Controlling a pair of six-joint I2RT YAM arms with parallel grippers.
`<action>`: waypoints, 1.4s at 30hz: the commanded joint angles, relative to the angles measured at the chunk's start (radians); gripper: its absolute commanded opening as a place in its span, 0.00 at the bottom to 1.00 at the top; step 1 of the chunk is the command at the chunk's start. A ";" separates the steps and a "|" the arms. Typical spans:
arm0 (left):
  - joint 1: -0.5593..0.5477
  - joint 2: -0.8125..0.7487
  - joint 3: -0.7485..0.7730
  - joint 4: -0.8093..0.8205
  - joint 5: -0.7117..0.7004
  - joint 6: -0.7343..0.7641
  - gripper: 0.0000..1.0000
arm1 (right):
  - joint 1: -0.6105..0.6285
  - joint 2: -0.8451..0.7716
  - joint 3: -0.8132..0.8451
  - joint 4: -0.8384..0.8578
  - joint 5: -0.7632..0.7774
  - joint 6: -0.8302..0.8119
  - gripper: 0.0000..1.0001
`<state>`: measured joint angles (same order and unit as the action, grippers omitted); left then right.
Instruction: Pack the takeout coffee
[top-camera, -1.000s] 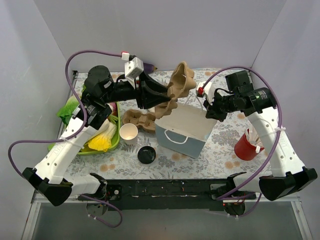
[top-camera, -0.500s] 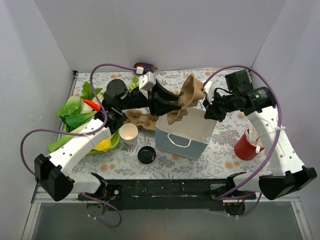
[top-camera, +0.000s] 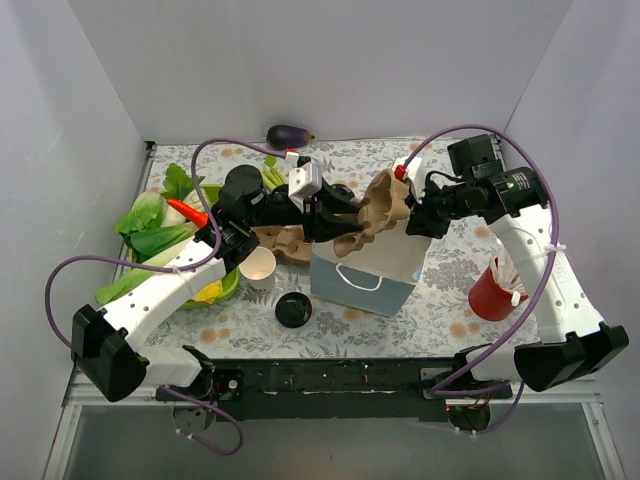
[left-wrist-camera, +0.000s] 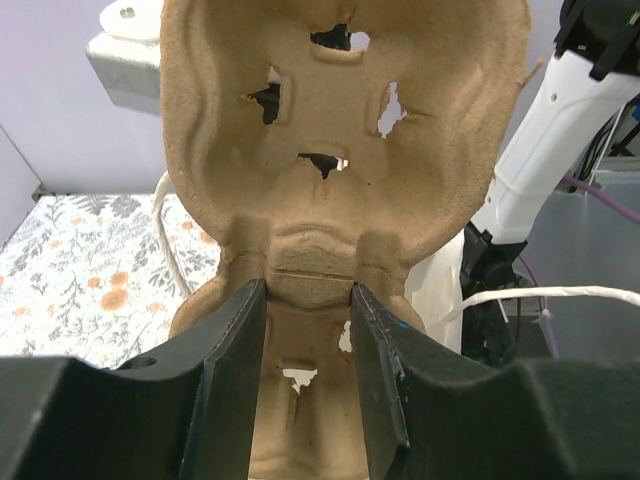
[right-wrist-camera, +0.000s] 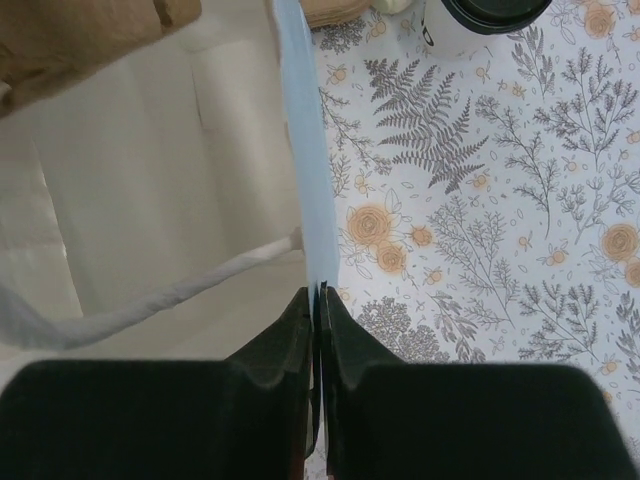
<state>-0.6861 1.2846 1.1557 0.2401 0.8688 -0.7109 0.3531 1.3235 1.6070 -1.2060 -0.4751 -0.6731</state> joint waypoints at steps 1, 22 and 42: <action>-0.006 -0.028 -0.017 -0.077 -0.013 0.108 0.00 | -0.002 -0.017 0.021 0.002 -0.054 0.015 0.16; -0.003 0.130 0.174 -0.458 0.018 0.396 0.00 | -0.114 -0.033 0.337 -0.043 -0.097 0.109 0.66; -0.010 0.429 0.725 -1.300 -0.047 0.898 0.00 | -0.216 -0.233 0.036 0.453 0.063 0.262 0.79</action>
<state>-0.6895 1.6890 1.8057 -0.8520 0.8429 0.0612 0.1551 1.1011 1.6772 -0.8703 -0.4305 -0.4427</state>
